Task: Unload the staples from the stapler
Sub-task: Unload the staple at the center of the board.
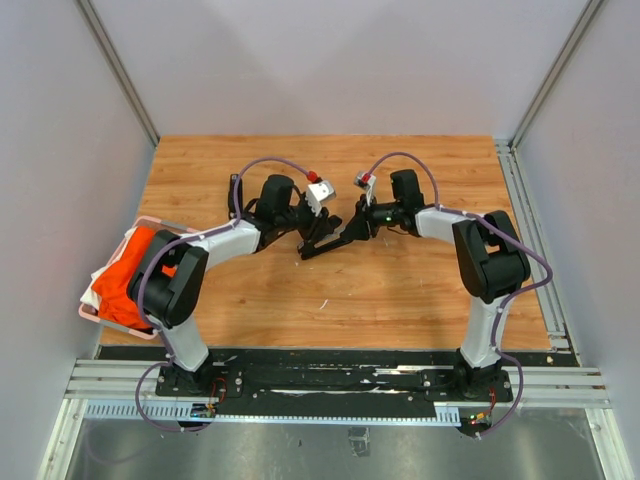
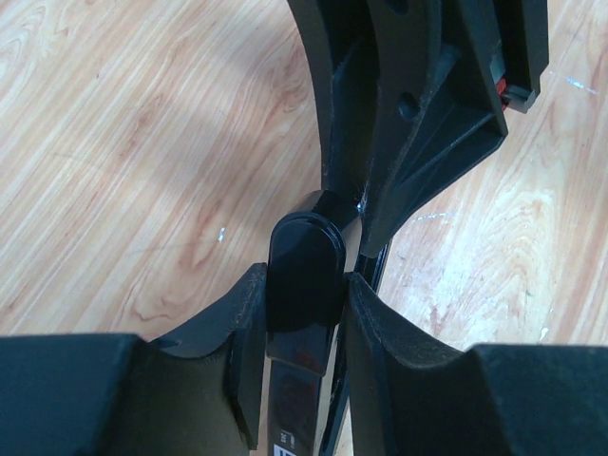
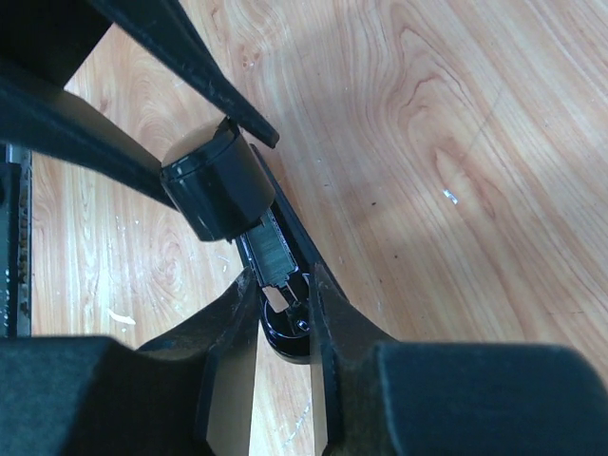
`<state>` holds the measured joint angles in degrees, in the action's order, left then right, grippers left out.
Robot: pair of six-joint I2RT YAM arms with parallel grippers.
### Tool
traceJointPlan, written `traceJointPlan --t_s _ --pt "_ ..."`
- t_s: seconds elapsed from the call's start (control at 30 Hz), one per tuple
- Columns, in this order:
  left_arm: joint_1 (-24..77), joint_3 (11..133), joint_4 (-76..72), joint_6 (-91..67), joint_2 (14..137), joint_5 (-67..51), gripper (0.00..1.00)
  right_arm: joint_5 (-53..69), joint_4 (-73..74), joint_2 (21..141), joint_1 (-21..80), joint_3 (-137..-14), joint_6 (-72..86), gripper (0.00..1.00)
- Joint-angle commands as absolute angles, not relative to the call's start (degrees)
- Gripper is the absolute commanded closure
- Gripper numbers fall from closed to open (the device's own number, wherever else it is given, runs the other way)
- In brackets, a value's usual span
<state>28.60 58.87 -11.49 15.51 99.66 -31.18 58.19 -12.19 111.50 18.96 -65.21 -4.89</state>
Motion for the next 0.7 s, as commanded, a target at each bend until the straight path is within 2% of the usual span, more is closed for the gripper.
traceJointPlan --t_s 0.0,0.33,0.67 --pt "31.0 57.9 -13.4 16.9 95.7 -32.0 1.0 53.3 -16.5 112.1 19.8 -67.9 2.7 0.75" --pt "32.9 56.3 -13.4 19.3 94.7 -30.4 1.0 52.3 -18.8 111.7 19.8 -68.5 9.7 0.62" --pt "33.1 56.5 -13.4 19.0 94.4 -28.2 1.0 49.0 -14.5 112.7 19.4 -69.7 11.4 0.63"
